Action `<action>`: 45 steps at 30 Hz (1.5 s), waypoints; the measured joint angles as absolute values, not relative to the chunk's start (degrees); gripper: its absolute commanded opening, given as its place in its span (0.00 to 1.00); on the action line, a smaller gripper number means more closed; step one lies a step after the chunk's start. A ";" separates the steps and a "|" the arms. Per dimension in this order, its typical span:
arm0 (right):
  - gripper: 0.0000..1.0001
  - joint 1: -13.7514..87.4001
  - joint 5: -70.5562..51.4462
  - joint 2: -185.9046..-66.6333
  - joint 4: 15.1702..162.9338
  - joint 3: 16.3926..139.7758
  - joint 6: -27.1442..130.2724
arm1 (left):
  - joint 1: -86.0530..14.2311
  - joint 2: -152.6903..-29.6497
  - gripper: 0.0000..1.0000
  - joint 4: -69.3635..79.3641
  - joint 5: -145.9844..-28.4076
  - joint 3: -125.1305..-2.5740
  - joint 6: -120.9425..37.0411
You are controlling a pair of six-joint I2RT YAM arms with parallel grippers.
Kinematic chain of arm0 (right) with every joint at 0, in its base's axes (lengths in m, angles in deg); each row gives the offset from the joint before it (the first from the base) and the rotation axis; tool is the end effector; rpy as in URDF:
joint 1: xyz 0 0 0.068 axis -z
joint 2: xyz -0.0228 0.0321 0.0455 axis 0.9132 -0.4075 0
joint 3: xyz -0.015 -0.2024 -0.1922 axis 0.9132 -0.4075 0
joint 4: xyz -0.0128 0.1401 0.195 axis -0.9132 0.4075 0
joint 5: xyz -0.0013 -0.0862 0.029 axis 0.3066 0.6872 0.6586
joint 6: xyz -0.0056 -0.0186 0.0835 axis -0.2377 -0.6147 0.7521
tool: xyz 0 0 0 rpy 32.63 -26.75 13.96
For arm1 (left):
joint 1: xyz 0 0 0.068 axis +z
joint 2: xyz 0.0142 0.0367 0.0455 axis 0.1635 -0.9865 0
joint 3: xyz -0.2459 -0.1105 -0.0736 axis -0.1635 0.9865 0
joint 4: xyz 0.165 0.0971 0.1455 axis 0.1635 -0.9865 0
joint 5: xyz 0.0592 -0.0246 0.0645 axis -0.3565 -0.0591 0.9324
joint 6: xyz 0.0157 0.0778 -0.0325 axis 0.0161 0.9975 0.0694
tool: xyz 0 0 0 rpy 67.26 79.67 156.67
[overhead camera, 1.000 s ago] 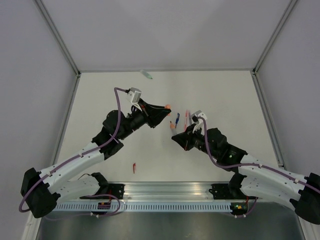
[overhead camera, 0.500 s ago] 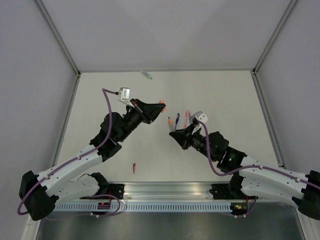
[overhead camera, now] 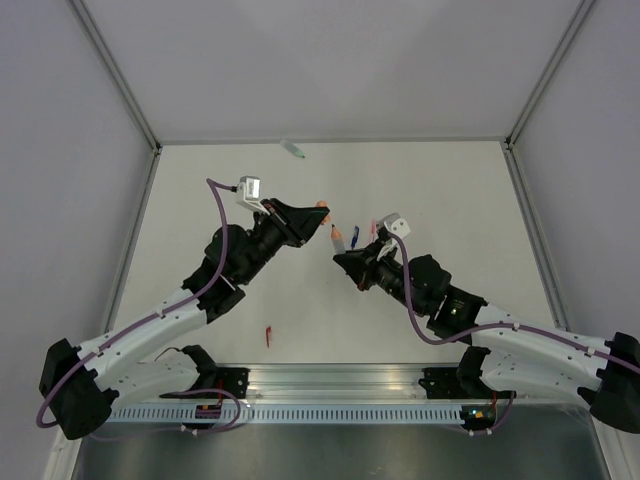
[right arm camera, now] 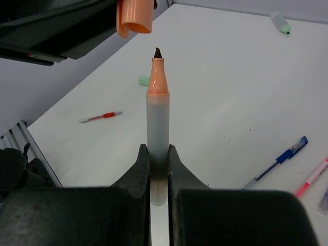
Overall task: Insert the pens into the pen caps
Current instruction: Insert the pen cap onto the pen.
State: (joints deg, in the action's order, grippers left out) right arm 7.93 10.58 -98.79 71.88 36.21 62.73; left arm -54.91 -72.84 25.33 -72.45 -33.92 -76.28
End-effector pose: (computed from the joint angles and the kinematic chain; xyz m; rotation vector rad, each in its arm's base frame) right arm 0.1391 0.1919 0.3041 -0.4130 1.6424 0.8343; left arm 0.1820 -0.1731 0.3615 -0.1062 1.5556 -1.2105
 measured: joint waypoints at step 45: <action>0.00 7.28 17.48 -108.78 79.20 44.30 63.14 | -55.67 -77.70 0.10 30.34 -70.51 -28.13 -75.28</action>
